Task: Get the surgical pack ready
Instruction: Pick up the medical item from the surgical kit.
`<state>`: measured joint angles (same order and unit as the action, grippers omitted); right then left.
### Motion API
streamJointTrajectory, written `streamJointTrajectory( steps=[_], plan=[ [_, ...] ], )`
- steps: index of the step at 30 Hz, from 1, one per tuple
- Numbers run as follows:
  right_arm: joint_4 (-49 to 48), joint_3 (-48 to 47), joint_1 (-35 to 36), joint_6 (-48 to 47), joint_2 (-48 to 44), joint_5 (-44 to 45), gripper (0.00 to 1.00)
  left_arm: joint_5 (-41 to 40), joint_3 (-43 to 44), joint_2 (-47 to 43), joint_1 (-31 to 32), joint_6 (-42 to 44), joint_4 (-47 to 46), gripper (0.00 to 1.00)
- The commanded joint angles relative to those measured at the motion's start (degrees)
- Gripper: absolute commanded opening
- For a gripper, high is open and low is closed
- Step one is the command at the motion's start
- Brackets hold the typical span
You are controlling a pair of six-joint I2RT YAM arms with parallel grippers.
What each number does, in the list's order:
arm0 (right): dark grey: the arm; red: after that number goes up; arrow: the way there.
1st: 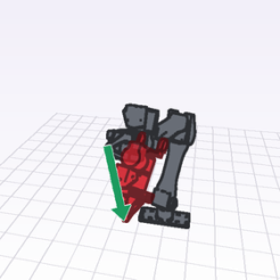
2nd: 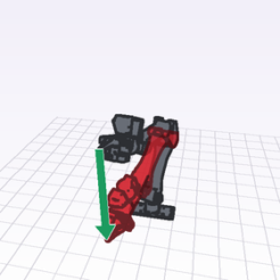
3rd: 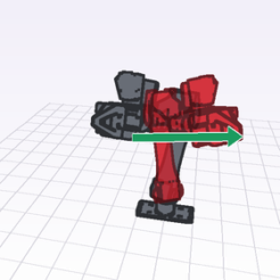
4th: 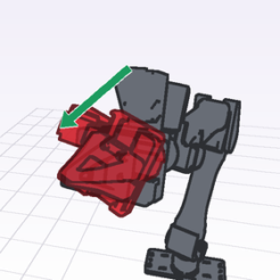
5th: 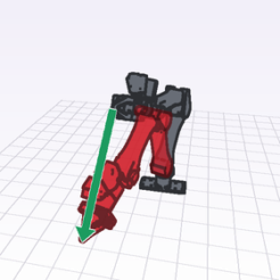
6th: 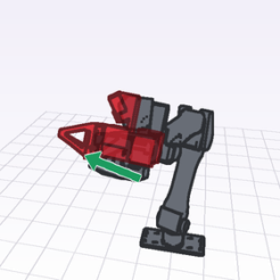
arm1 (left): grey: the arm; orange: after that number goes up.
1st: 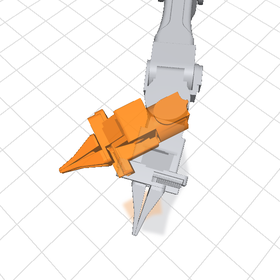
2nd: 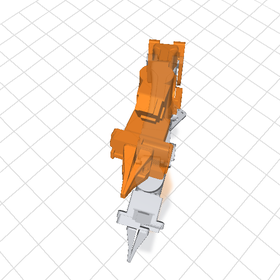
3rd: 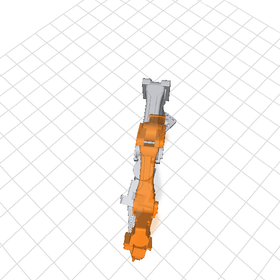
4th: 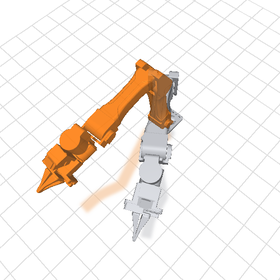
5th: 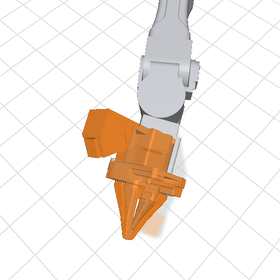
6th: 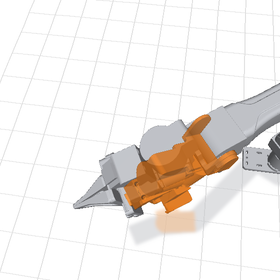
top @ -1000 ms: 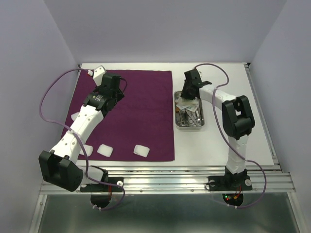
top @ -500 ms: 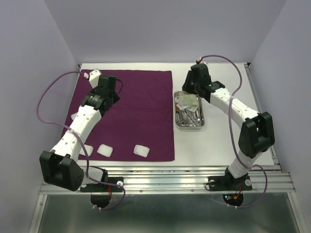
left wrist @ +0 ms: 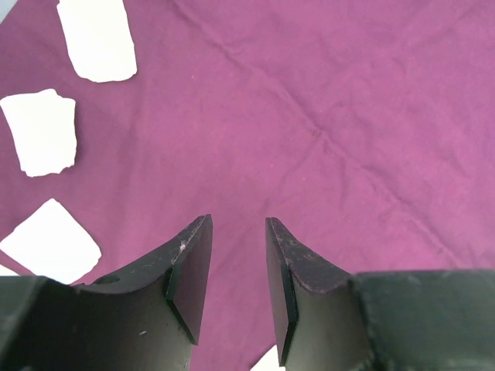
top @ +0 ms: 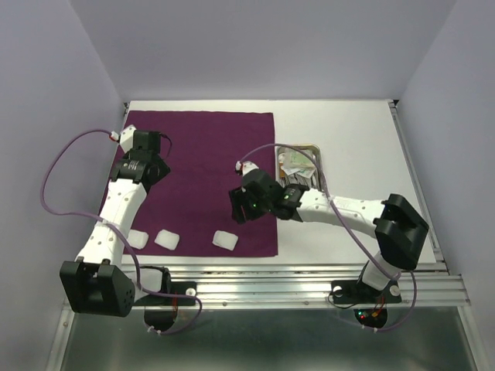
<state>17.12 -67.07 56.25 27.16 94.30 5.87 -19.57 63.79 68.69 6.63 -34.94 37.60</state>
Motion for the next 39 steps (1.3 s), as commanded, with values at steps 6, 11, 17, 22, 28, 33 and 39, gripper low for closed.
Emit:
streamJointTrajectory(
  steps=[6,11,17,22,28,33,39],
  plan=[
    [-7.2,3.2,2.9,1.0,3.4,-13.1,0.68,0.9,1.6,-1.4,-0.5,2.3,2.3,0.45],
    [-7.8,2.5,3.4,-0.3,7.5,-18.0,0.68,3.4,-0.2,-2.1,-0.5,2.1,0.7,0.45],
    [-8.3,0.7,4.0,-1.3,11.8,-20.6,0.63,5.0,-1.2,-2.1,-0.5,1.9,-0.5,0.45],
    [-9.3,0.2,4.0,-0.4,13.8,-22.0,0.61,5.1,-1.9,-2.3,-0.5,2.2,-0.8,0.45],
    [-9.5,-0.9,4.0,0.1,14.8,-21.9,0.52,5.1,-2.3,-2.8,-0.5,2.3,-1.0,0.45],
    [-7.6,-1.8,4.0,1.1,13.4,-17.5,0.32,4.5,-2.8,-3.2,-0.5,2.9,-2.0,0.45],
    [-5.5,-2.9,4.0,3.0,10.2,-11.5,0.05,3.3,-3.3,-2.6,-0.4,3.4,-2.4,0.45]
  ],
)
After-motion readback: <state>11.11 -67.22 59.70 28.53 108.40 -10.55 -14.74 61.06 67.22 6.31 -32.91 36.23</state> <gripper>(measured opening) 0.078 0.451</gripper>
